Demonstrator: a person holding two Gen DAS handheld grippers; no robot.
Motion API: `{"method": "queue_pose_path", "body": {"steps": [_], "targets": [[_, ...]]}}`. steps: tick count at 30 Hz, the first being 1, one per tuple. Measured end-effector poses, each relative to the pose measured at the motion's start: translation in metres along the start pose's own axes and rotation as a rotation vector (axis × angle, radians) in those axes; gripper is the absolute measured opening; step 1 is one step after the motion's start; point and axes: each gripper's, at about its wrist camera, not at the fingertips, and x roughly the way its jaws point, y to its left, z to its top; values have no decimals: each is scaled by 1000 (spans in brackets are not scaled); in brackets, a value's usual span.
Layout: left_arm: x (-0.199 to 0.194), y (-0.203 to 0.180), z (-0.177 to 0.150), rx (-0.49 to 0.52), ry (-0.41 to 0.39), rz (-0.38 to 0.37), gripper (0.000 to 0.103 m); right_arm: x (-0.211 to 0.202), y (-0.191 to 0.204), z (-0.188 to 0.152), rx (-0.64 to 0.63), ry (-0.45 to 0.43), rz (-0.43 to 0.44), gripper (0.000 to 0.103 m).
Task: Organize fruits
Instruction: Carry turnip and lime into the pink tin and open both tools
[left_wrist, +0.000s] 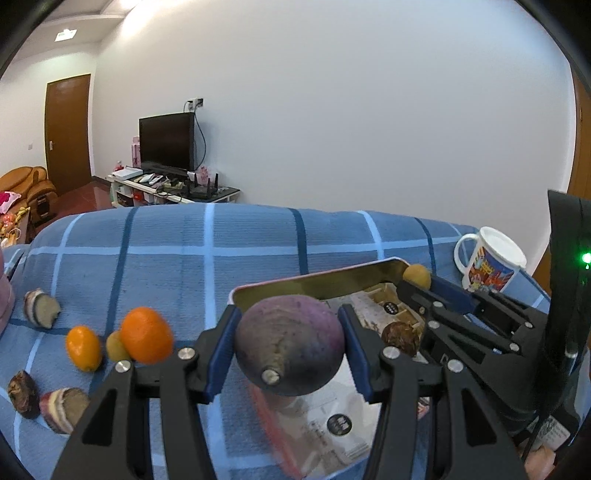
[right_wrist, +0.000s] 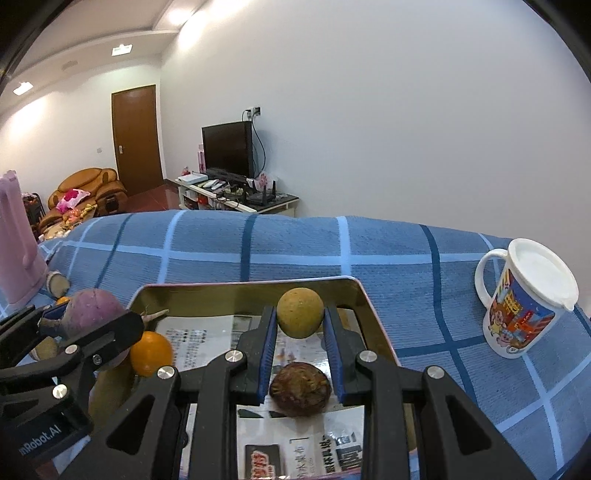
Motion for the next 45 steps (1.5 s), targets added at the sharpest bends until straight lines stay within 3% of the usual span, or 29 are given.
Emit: {"method": "queue_pose_path", "body": {"steps": [7,23,34,37,39,40,44,45], "targets": [[20,-7,0,6,41,33,56,11,-6,0,6,43,-1,27],[27,-16,1,44,32,80,56,30,-8,-1,26,132,48,28],[22,-9,0,3,9,87,73,33,-11,-1,53,146,85,31],[18,-7,-1,2,-1,96,73,33,-10,-1,52,145,79,40],[14,-5,-2,-7,-9,97,78,32,-11,-1,60,141,69,58],[11,-3,-2,-14,-17,101,80,31,-12,-1,64,135,66,62],[-2,7,-1,-58,-73,138,103,24,-13,1,71,102,68,73],[-4,8,-1,-65,-86,140,103,23,-12,1,67,96,63,78]]}}
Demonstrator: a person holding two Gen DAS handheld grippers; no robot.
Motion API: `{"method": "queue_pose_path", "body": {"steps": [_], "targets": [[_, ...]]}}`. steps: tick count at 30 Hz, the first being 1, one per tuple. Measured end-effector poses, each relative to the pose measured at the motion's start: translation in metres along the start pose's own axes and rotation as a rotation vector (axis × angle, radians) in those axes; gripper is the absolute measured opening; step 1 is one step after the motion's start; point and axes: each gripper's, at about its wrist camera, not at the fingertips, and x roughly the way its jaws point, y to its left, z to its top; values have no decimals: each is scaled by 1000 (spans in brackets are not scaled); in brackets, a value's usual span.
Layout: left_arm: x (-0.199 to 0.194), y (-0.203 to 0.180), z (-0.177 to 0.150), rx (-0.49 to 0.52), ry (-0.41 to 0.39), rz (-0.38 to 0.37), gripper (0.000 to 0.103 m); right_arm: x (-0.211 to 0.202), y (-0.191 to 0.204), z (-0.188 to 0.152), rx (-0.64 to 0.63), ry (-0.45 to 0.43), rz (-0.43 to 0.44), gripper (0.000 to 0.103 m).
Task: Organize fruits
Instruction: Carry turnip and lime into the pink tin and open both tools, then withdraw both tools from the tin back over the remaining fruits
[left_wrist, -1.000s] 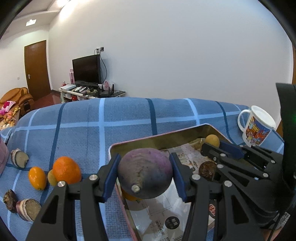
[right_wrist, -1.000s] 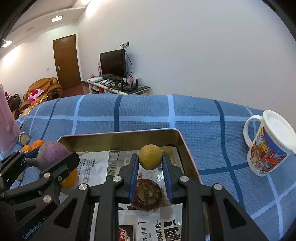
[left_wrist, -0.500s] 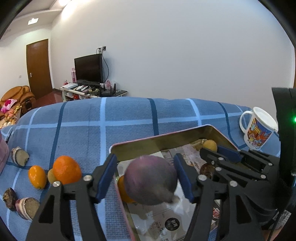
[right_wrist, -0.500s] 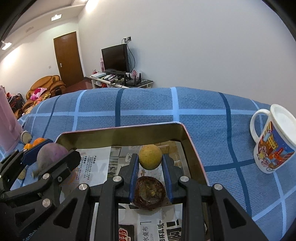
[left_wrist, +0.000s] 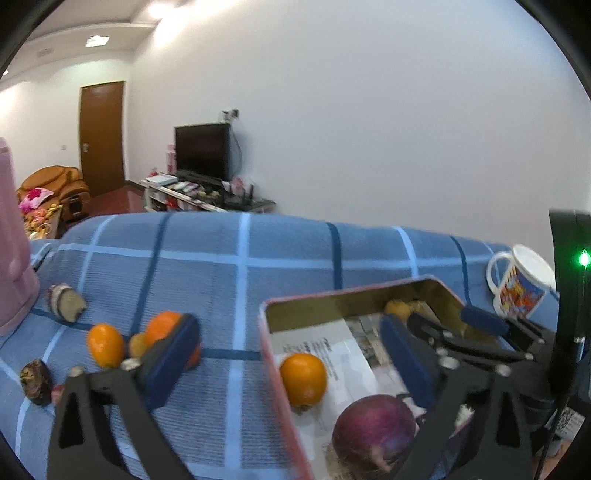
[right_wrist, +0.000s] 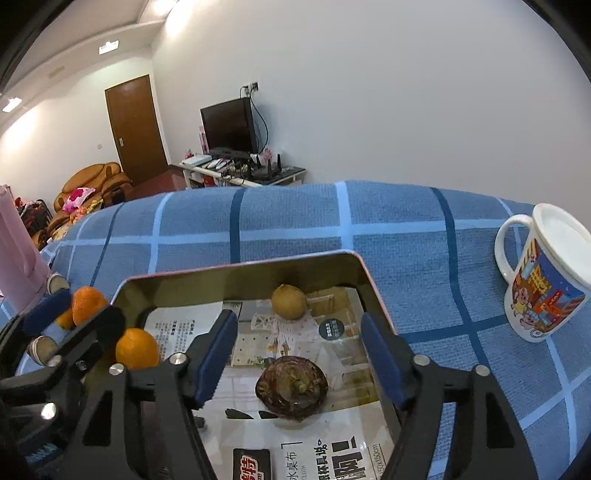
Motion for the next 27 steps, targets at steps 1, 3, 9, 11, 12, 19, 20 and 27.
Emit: {"method": "queue_pose_path", "body": {"steps": [1,3,9,11,12,19,20,27], "targets": [[-3,2,1,-8,-16,-6,103,-1,1,0,-6,-3,-1,80],[-10,4,3,-5,-38,-8,103,-2,7,-2,-34,-12,-8,83],[-33,7,4,52,-159,123,103,-10,21,-4,-106,-53,-60,83],[-38,11,2,65,-189,162,103,-13,21,-4,-106,-69,-72,83],[-40,13,1,72,-202,181,103,-15,21,-4,-103,-78,-76,83],[-51,36,-6,30,-232,285,103,-41,12,-5,-31,-248,-109,83],[-54,38,-9,22,-237,290,103,-44,12,-5,-27,-263,-116,83],[-67,41,-18,30,-287,329,103,-67,19,-12,-6,-387,-108,83]]}}
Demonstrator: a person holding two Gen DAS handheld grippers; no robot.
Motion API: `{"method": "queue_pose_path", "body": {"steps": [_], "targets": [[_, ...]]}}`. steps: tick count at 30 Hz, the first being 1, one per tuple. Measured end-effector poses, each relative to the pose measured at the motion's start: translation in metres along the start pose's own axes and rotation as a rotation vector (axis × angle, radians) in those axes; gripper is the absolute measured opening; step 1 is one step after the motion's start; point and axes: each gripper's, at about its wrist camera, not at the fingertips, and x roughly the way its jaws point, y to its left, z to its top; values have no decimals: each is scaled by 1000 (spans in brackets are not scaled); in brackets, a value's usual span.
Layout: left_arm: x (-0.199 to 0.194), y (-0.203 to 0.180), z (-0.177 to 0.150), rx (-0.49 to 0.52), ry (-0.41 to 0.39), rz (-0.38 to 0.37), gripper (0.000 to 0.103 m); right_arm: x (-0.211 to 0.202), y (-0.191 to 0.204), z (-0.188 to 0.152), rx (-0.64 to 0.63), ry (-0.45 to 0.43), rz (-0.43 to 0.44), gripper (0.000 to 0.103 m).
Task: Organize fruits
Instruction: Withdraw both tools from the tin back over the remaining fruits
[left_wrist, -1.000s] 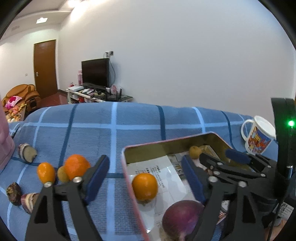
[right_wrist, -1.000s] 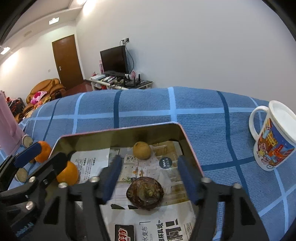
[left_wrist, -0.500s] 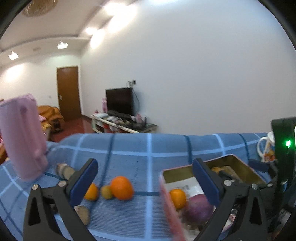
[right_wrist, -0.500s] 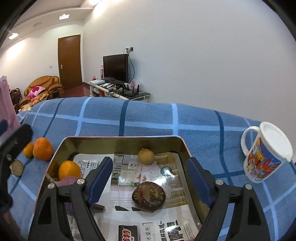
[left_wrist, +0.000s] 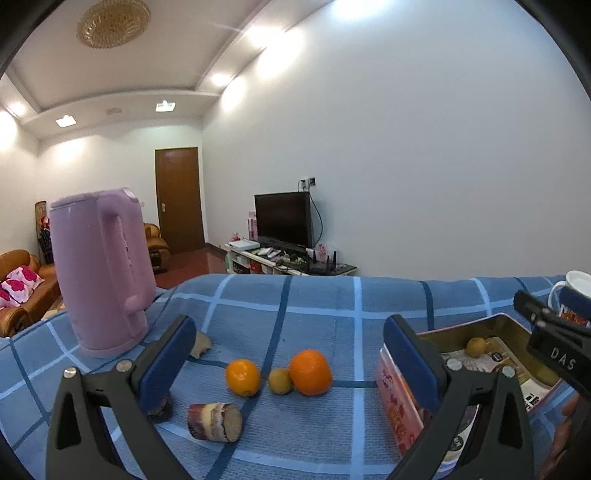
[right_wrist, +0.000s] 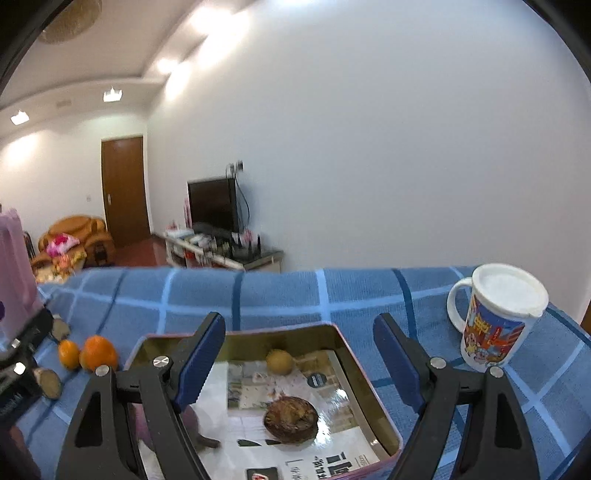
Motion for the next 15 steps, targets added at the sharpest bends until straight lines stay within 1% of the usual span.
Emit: {"method": "queue_pose_path", "body": {"steps": [4,7,10,15], "targets": [[-2,1,0,2,3,-8,103,-8,9,-1,-33,-42,-13,83],[-2,5,-2,-19,25,-24,103,-10,12,-3,-43,-40,-26,83],[-1,9,-3,-37,40,-34,103,-8,8,-3,-23,-26,-42,83],[-5,4,-5,-17,47,-56,103,-9,2,-5,4,-17,-90,83]]}}
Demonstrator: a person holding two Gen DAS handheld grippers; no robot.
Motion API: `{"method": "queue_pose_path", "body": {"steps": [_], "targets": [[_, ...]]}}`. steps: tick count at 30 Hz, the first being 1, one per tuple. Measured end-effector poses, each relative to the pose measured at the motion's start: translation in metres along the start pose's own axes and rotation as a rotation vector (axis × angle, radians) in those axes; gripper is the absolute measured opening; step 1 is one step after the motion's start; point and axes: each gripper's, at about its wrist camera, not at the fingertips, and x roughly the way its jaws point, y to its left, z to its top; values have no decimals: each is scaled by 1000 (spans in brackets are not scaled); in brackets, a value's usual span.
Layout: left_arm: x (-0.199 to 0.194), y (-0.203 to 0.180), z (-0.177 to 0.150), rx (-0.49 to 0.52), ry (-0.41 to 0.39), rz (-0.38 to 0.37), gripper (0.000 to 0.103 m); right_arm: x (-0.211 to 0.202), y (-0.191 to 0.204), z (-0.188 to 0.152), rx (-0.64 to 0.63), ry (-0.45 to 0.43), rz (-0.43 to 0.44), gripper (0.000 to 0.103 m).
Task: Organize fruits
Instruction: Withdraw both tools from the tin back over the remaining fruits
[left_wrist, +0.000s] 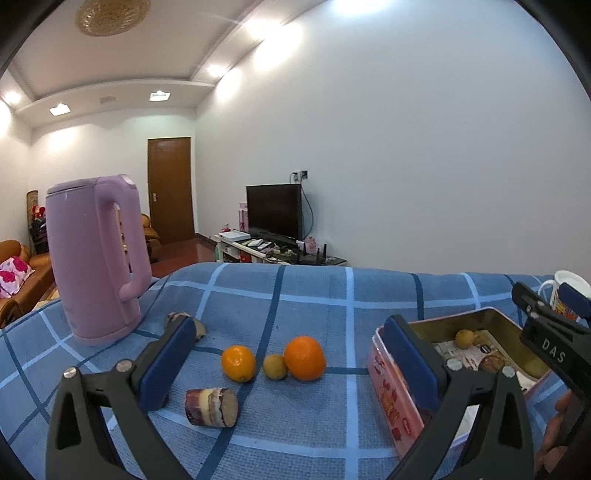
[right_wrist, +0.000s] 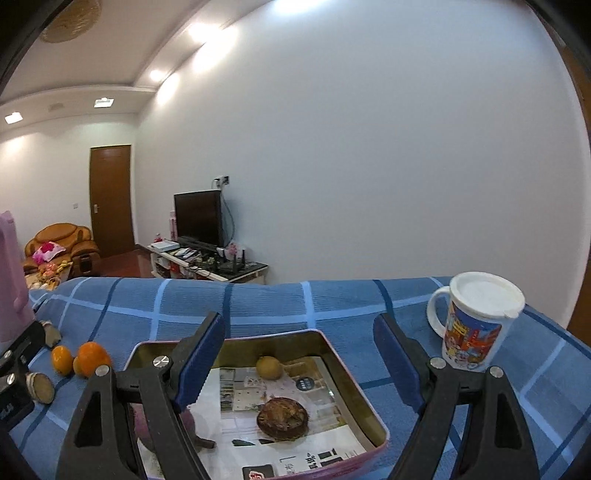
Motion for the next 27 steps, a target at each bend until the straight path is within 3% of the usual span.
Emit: {"method": "queue_pose_path", "body": {"steps": [5,10,16,27], "targets": [[1,-5,-2,29,39,-62,103,-5,1,-2,-1,4,-25,83],[-8,-5,-2,30,9,-109,103,-12,3,-3,0,6,-20,83],[-11,-4,-4,40,34,-168,103,-20,6,-5,3,6,-30,83],[-9,22,-5,9,73,-117,103,-40,22,-10,-13,15,5,84]]}}
